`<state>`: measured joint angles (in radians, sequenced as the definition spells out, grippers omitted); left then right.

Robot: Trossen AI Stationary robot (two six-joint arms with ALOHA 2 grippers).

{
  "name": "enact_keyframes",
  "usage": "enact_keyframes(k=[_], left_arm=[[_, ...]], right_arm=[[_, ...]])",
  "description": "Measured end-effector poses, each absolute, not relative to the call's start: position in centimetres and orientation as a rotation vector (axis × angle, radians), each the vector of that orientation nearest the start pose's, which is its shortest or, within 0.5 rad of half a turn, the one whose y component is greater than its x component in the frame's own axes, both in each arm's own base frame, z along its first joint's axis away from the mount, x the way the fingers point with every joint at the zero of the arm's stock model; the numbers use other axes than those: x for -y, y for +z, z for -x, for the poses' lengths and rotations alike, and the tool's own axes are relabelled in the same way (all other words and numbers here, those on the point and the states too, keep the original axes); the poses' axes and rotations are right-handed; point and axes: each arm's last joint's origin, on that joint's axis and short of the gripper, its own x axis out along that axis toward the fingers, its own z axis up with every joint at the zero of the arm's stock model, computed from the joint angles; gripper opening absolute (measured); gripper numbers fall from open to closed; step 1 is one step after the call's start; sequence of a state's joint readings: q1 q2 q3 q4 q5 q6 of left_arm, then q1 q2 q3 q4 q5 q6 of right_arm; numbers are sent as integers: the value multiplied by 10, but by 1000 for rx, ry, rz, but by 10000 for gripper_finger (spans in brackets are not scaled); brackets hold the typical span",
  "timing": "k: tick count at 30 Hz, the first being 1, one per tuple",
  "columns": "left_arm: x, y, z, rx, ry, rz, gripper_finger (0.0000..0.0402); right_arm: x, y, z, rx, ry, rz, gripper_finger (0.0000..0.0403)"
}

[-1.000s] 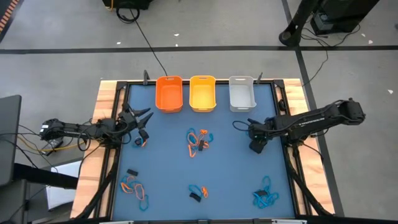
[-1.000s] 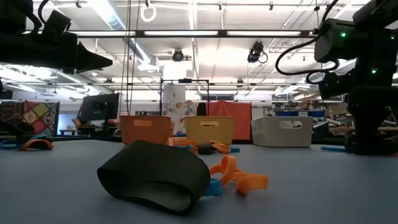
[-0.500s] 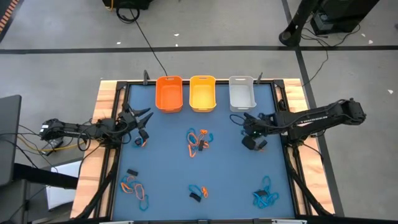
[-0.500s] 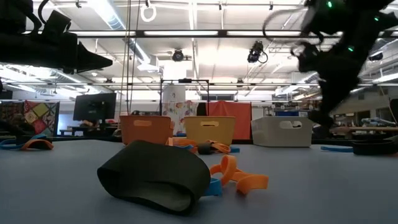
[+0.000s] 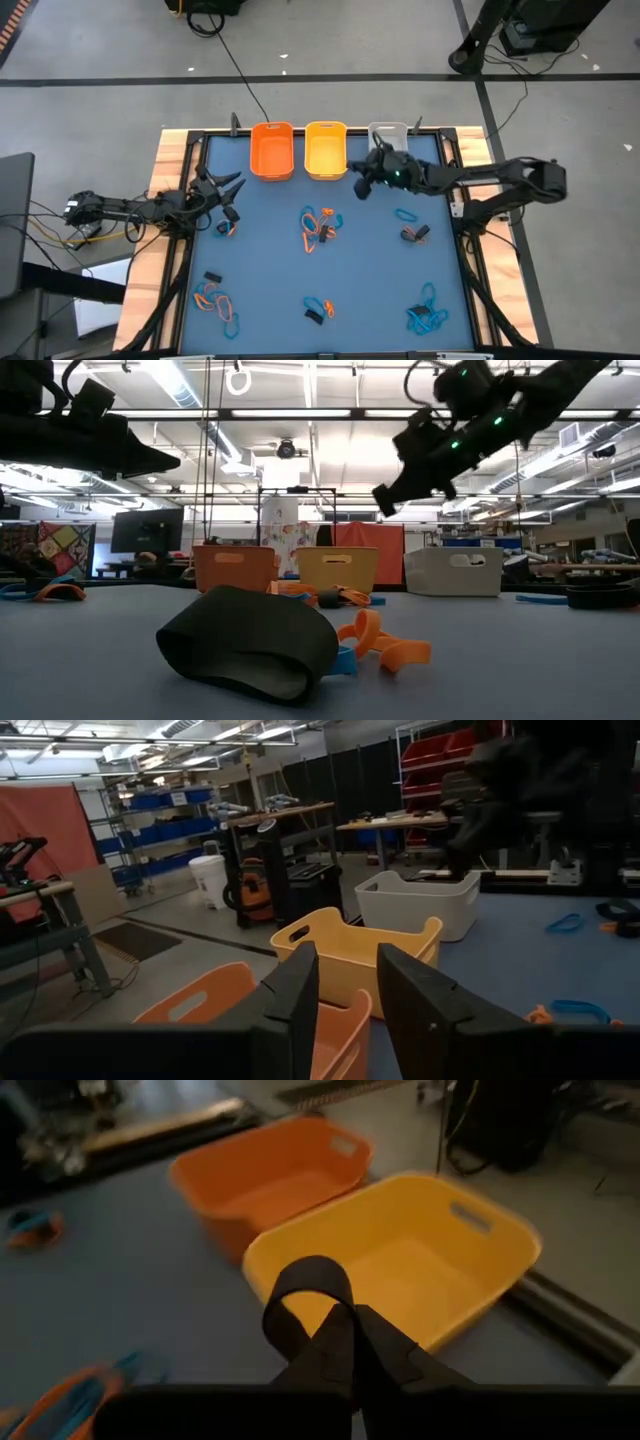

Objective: Sort rubber bands into baskets
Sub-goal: Put the black rubber band into the gray bin

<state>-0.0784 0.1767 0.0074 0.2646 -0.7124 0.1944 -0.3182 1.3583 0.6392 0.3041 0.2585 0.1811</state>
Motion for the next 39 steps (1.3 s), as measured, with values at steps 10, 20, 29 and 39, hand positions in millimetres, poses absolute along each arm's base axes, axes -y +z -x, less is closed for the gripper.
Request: enact_keyframes(k=[10, 20, 29, 39], left_arm=[[-11, 176, -102, 20, 640, -153, 110], [-11, 175, -102, 19, 641, -152, 110], [-11, 175, -102, 23, 641, -144, 110], [-11, 176, -102, 23, 641, -144, 110]], right_arm=[[137, 189, -250, -399, -829, -191, 10], [156, 182, -214, -599, -1125, -189, 11], [162, 176, -205, -638, -1092, -313, 60], [163, 176, -205, -637, -1069, -325, 145]])
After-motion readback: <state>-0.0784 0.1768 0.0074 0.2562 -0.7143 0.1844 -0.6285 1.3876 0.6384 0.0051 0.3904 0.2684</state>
